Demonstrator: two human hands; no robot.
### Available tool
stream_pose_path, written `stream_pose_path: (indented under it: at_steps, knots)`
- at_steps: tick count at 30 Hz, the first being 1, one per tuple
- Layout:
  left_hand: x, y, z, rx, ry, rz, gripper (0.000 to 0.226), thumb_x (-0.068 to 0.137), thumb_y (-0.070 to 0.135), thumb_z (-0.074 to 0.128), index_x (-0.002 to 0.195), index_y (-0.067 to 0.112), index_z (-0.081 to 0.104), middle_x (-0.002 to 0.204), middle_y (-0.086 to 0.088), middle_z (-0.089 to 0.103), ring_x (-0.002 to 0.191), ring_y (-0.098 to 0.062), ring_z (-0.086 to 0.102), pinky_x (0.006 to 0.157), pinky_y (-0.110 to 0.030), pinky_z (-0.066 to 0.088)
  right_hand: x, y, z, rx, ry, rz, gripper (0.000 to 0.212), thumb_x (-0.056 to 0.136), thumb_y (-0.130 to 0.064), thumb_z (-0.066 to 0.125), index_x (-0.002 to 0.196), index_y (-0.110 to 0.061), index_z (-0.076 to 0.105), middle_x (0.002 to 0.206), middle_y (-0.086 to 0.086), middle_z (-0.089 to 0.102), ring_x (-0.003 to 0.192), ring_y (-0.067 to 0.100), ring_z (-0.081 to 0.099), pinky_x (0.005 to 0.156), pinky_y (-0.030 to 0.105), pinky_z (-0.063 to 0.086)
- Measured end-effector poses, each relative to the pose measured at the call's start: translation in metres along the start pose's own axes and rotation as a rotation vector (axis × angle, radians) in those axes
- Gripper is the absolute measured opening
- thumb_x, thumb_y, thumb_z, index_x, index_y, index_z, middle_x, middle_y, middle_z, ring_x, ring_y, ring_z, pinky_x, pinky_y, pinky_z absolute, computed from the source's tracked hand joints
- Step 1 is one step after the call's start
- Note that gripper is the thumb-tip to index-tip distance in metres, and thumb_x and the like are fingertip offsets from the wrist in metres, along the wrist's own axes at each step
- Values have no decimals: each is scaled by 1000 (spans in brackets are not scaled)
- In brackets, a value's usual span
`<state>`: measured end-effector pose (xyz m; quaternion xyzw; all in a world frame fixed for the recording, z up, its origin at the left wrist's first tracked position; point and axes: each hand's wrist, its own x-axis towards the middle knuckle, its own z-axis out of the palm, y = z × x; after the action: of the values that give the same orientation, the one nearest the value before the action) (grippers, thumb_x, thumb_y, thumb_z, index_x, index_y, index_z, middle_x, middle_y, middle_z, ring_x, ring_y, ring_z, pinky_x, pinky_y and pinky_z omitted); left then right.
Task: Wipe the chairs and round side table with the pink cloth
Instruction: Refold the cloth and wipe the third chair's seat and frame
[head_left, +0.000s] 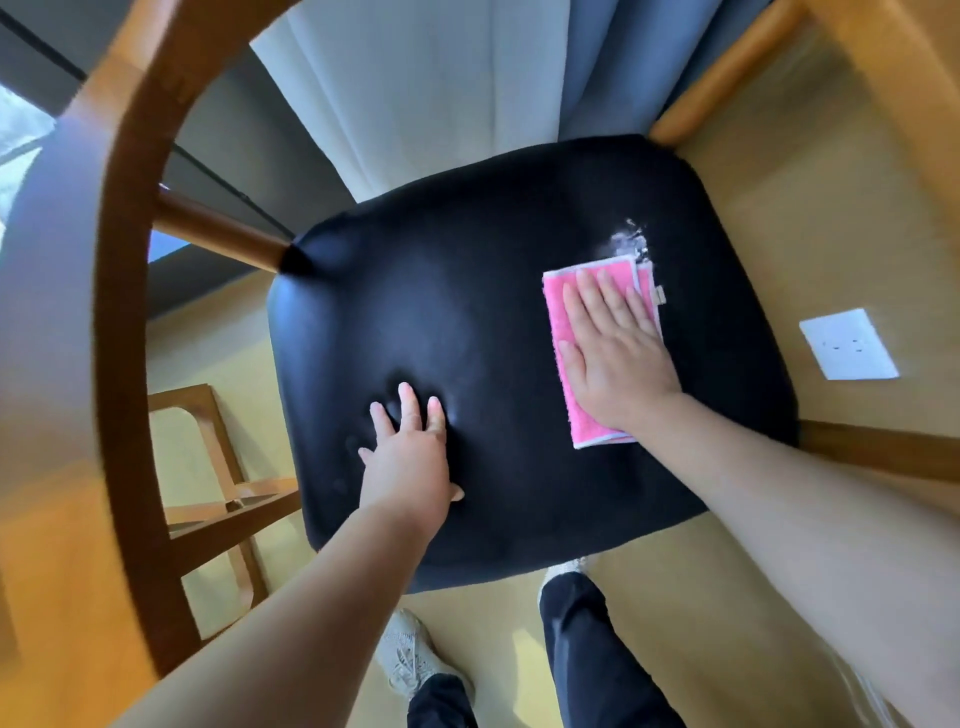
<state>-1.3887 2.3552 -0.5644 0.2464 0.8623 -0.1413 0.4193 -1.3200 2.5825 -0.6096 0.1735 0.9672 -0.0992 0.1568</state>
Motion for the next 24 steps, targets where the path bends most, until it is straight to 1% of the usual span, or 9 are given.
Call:
stream_pose_path:
  at_steps: [3,5,8,10,12,14,17,21,24]
  knots:
    - [-1,1,-4,8,-5,-6,102,83,44,67,151,18,-5,156,-9,-19,143,-42,-5,105,-52,33,-63,8,20,-30,-19,9,63,98,-43,11,153,-11,6,162,6,9,150,21,2,121,41,0]
    - [-2,2,-6,-10,-11,-16,103,83,43,68,151,19,-4,157,-8,-19,143,-41,-5,106,-53,33,-97,11,28,-33,-22,24,61,99,-41,14,152,-8,13,160,9,18,149,24,11,120,43,5]
    - [-6,3,-7,-36,-13,-30,103,83,42,68,151,20,-5,157,-7,-20,143,-39,-6,107,-53,30,-125,12,34,-29,-26,35,61,100,-39,14,149,-4,19,157,12,28,147,27,21,119,45,10]
    - [-12,5,-5,-16,46,-22,102,83,41,69,151,19,-4,156,-8,-20,143,-37,-7,108,-56,28,-127,13,35,-23,-14,32,60,101,-40,13,149,-4,20,156,12,29,146,27,22,118,45,12]
    - [-17,14,-4,45,140,72,101,81,40,69,150,22,-2,155,-7,-19,142,-35,-8,107,-60,25,-125,13,35,-20,-10,31,60,101,-40,13,149,-6,18,157,11,27,147,26,20,118,45,11]
    - [-18,27,-8,13,138,161,102,80,40,70,150,28,-3,155,-4,-21,142,-34,-9,107,-61,22,-124,15,36,-31,-12,20,60,101,-40,16,150,-7,15,159,10,23,148,25,15,119,44,9]
    - [-8,47,-14,-68,81,136,105,80,41,72,150,31,-6,155,-3,-23,143,-35,-11,109,-62,20,-113,20,34,-39,-6,-6,61,100,-41,16,152,-9,11,161,8,14,150,23,7,120,43,3]
    - [3,53,-13,-52,36,92,107,81,40,72,150,28,-8,155,-5,-24,143,-39,-12,108,-64,22,-58,30,19,-13,12,-7,62,97,-45,9,150,-15,-4,162,3,-3,150,19,-7,121,42,-3]
    - [4,55,-13,-32,12,73,107,81,39,72,150,26,-8,155,-6,-25,142,-41,-12,107,-65,23,-13,36,2,-49,8,-28,66,96,-45,7,153,-14,-2,163,4,-5,150,20,-8,122,42,-4]
